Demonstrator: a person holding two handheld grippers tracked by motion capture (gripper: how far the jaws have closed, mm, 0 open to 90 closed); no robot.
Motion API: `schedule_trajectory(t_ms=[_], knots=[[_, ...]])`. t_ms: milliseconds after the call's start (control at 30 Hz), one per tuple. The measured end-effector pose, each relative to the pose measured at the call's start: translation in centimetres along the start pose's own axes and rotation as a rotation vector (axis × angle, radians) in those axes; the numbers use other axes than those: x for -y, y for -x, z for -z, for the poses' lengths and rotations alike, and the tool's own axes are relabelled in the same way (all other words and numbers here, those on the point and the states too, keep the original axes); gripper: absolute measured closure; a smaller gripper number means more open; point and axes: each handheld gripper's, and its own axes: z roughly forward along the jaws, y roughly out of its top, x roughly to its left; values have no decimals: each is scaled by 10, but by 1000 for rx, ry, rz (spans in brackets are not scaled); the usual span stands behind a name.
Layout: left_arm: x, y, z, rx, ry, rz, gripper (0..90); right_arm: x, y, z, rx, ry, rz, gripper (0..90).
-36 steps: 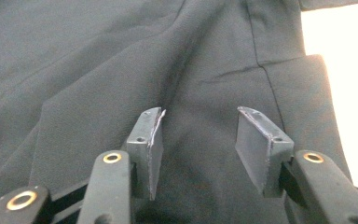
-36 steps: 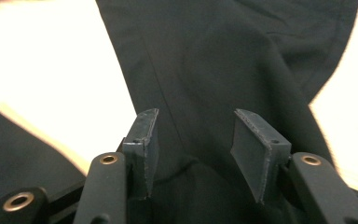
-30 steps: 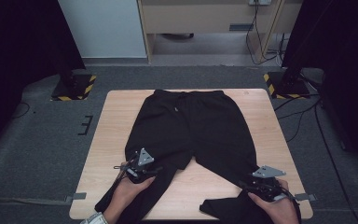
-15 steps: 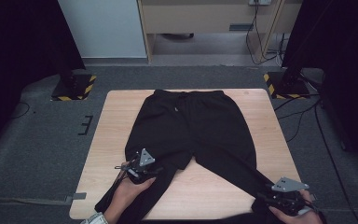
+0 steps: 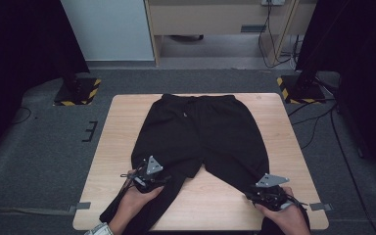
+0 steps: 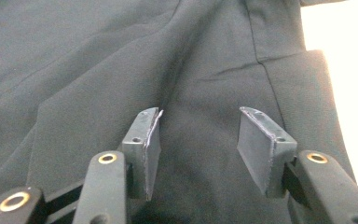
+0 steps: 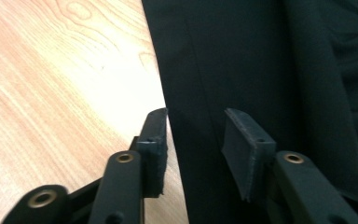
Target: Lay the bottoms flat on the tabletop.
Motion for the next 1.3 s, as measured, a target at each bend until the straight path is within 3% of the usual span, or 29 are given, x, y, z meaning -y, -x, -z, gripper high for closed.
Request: schedule_trajectory(t_ms=[33,100,133,167,200,300,400,433,467,533,600,633,667,700,733,767,833,867,933,1033,1167,1300], knots=[[0,0,0,0,1,-1,481,0,-1,-1,6,6,-3,654],[0,1,0,-1,0,-3,481,-3,-5,-2,13,4,3,837],[0,1,0,-2,-2,-4,481,-3,-5,-2,13,4,3,837],[0,1,0,-3,-2,-3,481,-5,-8,-4,17,-1,14,896],[0,1,0,-3,-2,-3,481,-5,-8,-4,17,-1,14,896],[0,1,1,-4,1,-3,481,-14,-19,-3,-44,48,-14,897],[0,0,0,-3,-3,-2,481,-19,-26,-4,-92,61,-16,894],[0,0,0,-3,0,-2,481,-22,-32,-6,-133,61,-16,815],[0,1,1,-3,0,-3,481,-24,-32,-5,-132,70,-16,747],[0,1,1,-3,0,-3,481,-27,-26,3,-114,103,-38,639],[0,0,1,-3,0,-3,481,-28,-21,9,-109,119,-53,619],[0,0,0,0,-3,-2,480,-29,-10,20,-74,135,-92,576],[0,0,0,0,-3,-2,479,-29,-10,20,-74,135,-92,576],[0,1,0,-1,-9,-7,479,-29,3,28,-28,135,-118,550],[0,1,0,-1,-9,-7,479,-29,3,28,-28,135,-118,550],[0,1,0,0,-8,-8,479,-27,16,33,17,130,-141,539],[0,1,0,0,-8,-7,479,-22,27,35,77,115,-167,562],[0,1,0,0,-8,-7,478,-22,27,35,77,115,-167,562],[0,1,0,0,-10,-6,478,-10,43,36,137,88,-230,634],[0,1,-1,2,-10,-6,477,2,53,33,183,51,-262,657],[0,1,-1,2,-11,-5,476,14,61,30,220,32,-289,688],[1,1,-2,3,-16,-4,474,19,62,25,212,22,-305,665]])
